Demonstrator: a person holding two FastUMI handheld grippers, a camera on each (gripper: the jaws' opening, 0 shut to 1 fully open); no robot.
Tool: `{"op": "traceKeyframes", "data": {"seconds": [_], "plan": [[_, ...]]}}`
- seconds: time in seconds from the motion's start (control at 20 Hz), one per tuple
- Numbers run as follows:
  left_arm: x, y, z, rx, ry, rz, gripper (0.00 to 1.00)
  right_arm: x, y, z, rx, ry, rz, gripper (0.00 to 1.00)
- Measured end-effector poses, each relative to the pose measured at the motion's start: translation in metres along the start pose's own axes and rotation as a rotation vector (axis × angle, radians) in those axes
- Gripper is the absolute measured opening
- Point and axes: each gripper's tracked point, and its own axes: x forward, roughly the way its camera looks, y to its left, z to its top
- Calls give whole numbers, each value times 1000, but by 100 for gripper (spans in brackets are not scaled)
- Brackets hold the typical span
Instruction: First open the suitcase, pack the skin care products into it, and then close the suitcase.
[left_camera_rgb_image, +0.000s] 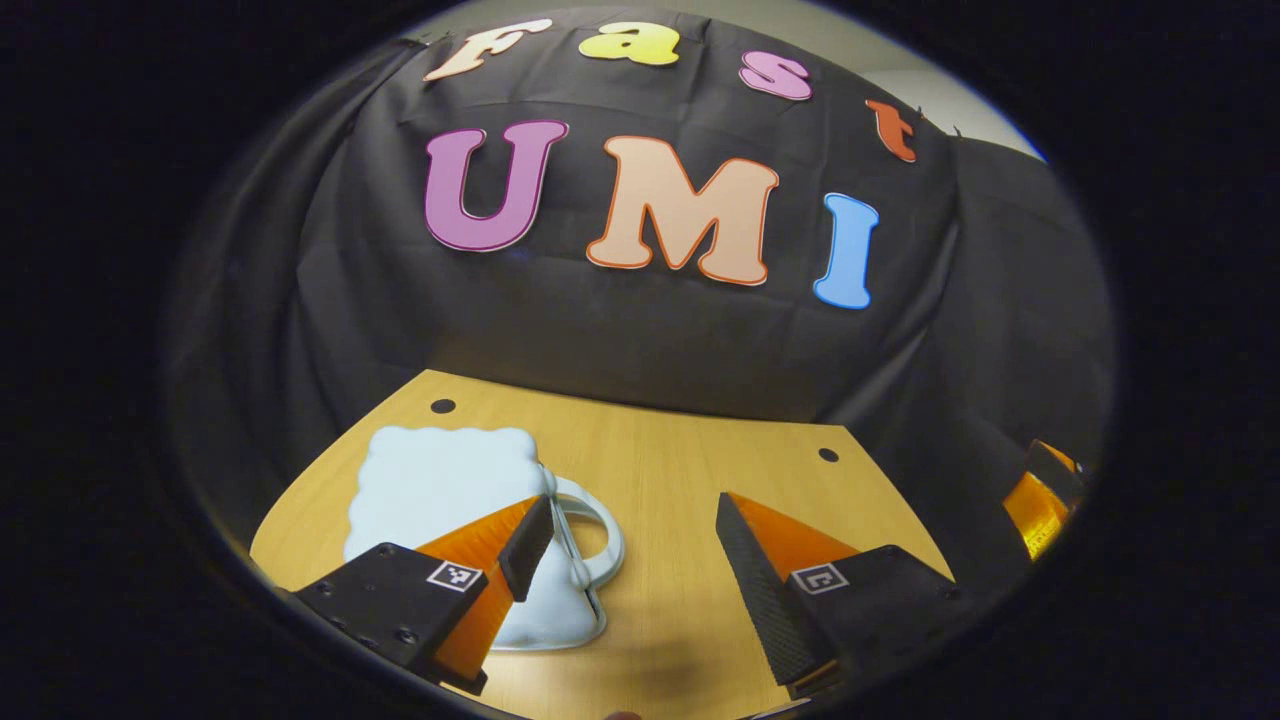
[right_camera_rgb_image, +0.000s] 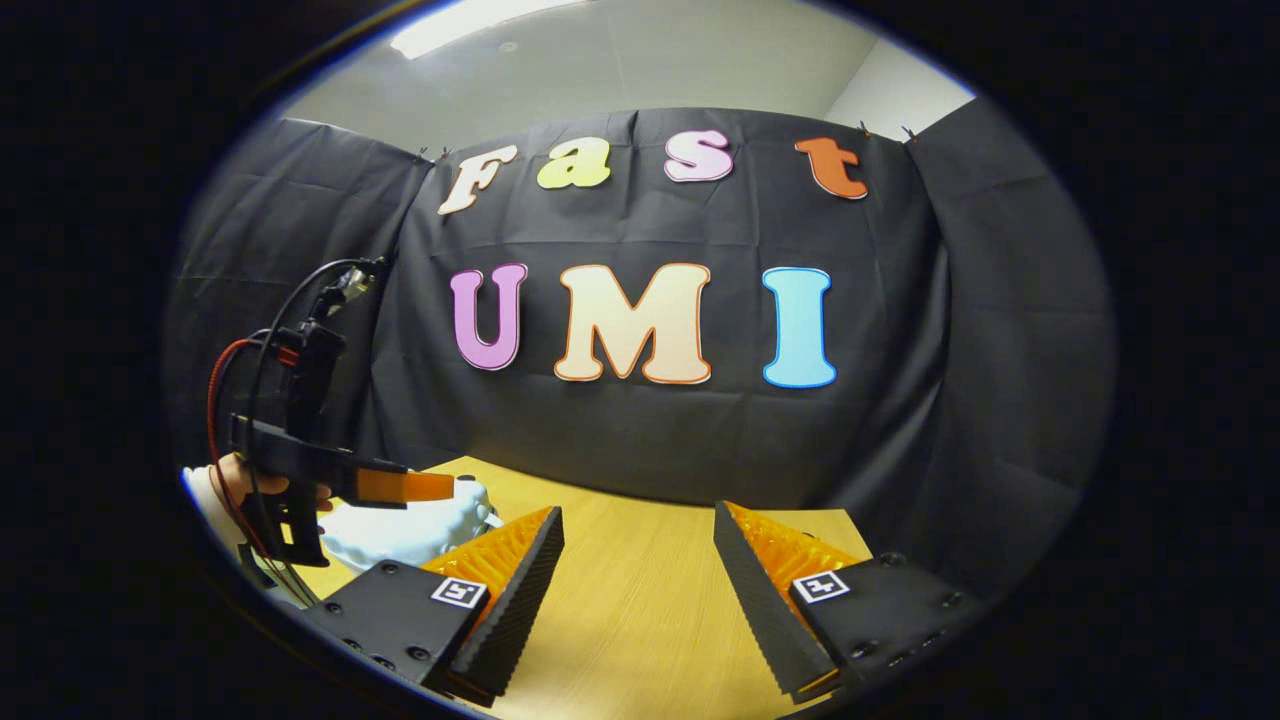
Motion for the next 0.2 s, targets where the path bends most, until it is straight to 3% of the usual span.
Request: {"op": "traceKeyframes", "data": {"seconds": [0.2], "plan": [[-18,2,-8,66,-7,0,95,-8,-4,2,5,-15,-32,95]]}}
